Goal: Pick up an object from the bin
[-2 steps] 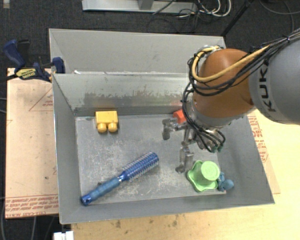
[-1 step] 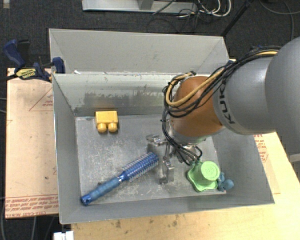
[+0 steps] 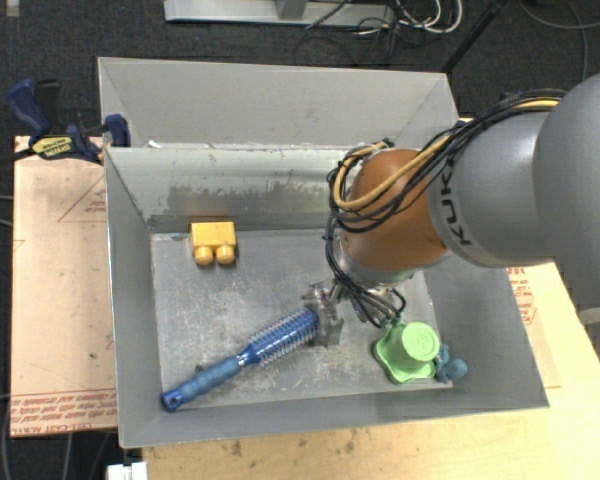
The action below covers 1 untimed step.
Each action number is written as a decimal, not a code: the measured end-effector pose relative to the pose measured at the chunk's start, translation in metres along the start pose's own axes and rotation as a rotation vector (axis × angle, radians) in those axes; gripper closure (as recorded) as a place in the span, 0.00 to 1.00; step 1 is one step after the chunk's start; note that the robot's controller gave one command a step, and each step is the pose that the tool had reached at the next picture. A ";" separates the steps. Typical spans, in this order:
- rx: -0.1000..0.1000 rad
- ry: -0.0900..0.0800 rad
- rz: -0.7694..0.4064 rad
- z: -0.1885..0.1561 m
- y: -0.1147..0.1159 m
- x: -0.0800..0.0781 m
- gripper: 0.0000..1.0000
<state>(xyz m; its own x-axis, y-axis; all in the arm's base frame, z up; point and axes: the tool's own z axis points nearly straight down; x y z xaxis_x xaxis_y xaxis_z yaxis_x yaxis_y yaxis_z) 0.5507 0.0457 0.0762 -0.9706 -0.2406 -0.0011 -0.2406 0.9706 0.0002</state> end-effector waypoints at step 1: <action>0.000 -0.010 0.091 -0.129 0.003 0.019 1.00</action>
Offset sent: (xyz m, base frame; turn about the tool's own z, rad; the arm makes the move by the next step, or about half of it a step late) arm -0.0209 -0.0020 0.1245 0.0922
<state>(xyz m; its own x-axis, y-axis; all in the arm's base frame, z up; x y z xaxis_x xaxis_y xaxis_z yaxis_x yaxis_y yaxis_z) 0.5316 0.0442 0.2053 -0.9885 -0.1511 -0.0106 -0.1511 0.9885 0.0007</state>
